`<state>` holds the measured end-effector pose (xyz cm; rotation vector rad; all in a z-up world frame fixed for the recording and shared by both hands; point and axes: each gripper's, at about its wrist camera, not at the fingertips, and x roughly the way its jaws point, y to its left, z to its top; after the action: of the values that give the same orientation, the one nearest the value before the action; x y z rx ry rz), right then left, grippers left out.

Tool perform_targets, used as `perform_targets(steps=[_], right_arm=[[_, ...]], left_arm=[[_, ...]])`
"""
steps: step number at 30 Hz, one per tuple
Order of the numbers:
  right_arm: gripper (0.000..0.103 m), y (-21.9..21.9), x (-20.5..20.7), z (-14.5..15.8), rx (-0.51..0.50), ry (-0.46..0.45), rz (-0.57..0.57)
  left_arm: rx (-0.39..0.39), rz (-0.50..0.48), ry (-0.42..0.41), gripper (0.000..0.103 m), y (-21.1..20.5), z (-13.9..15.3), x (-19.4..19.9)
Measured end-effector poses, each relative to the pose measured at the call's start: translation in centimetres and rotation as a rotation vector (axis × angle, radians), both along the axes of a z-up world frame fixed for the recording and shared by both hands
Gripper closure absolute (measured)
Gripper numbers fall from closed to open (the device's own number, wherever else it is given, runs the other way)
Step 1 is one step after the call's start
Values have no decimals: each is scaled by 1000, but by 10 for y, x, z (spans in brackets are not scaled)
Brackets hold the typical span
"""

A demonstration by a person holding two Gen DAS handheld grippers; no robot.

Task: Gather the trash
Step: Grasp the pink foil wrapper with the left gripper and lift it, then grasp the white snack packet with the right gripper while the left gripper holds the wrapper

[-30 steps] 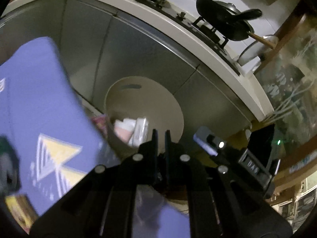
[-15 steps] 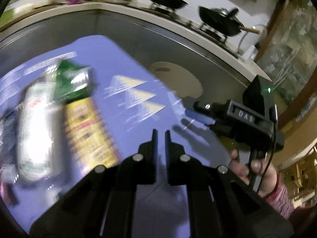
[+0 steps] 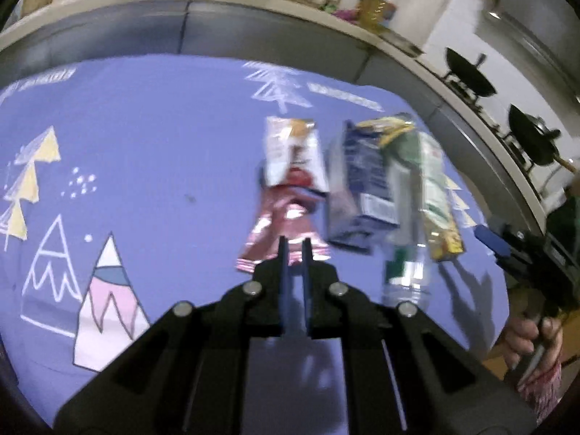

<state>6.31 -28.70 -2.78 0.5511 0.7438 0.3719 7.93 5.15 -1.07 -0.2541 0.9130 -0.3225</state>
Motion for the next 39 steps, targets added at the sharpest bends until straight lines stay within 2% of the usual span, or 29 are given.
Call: perform_targets(steps=[2, 5, 9, 10, 13, 15, 18, 19, 25, 29, 32, 35, 39], right_arm=[[54, 12, 0, 3, -10, 4, 14], [54, 26, 0, 13, -62, -12, 36], [54, 49, 6, 36, -136, -55, 78], [54, 54, 8, 39, -145, -60, 90], [54, 82, 24, 51, -193, -71, 152], [54, 104, 35, 55, -227, -78, 198], [54, 145, 54, 56, -286, -76, 269], [54, 159, 61, 53, -306, -69, 290], [53, 213, 96, 22, -426, 14, 346], [53, 232, 102, 8, -496, 13, 366], [53, 240, 109, -1, -564, 31, 347], [53, 243, 116, -2, -650, 10, 338], [53, 235, 145, 4, -664, 49, 351]], left_arm=[[-9, 0, 20, 96, 2, -6, 8], [-34, -9, 39, 81, -2, -8, 18], [-59, -20, 4, 52, -8, -4, 26], [-50, -22, -15, 50, -10, -3, 27], [-1, -22, -20, 50, -17, -10, 34], [5, -33, -4, 52, -20, -17, 40], [7, -65, -17, 88, -19, -22, 41], [-11, -76, -17, 90, -16, -23, 40], [-77, -46, -7, 92, 19, -24, 28], [-137, -11, 15, 92, 45, -27, 21], [-154, 28, 18, 92, 62, -28, 17], [-167, 50, 20, 92, 71, -29, 15], [-178, 45, 19, 92, 71, -31, 16]])
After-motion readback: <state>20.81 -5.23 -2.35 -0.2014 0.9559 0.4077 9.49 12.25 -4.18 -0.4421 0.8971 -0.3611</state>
